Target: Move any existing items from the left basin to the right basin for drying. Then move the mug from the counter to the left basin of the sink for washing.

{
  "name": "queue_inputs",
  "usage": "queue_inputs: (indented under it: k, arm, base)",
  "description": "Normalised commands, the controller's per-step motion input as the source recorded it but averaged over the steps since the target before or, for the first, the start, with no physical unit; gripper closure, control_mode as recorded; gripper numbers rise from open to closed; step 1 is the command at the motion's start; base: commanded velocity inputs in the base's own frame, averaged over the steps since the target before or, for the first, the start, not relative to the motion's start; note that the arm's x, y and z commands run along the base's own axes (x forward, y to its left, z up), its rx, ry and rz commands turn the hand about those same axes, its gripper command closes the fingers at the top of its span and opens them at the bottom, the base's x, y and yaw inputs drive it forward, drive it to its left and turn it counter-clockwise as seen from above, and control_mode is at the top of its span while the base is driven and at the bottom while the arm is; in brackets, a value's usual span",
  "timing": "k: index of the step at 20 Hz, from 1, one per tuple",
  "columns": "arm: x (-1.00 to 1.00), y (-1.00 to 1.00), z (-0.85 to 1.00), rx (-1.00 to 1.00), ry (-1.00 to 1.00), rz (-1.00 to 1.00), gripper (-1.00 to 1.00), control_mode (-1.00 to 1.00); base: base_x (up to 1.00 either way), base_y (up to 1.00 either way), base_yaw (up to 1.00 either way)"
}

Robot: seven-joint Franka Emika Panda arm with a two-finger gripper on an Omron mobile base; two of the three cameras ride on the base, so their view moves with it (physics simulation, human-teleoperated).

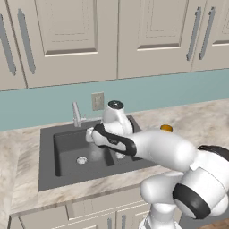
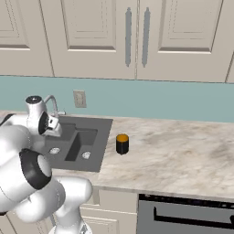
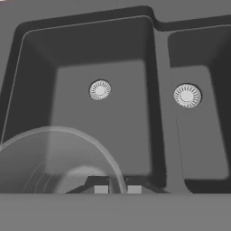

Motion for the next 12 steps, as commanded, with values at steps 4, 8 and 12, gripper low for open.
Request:
queue_inputs:
  k: [4,8,12]
  arm:
    - [-0.02,-0.48,0.14,0.00,0.00,-0.02,1.00,-1.00]
    - [0.00,-0.48,0.10,0.00,0.00,-0.03,1.00,-1.00]
    - [0.00,-0.50,0.07,0.00,0.00,-0.03,1.00,-1.00]
  base:
    - [0.00,0.00,0.00]
    - [0.00,0.00,0.00]
    - [0.00,0.00,0.00]
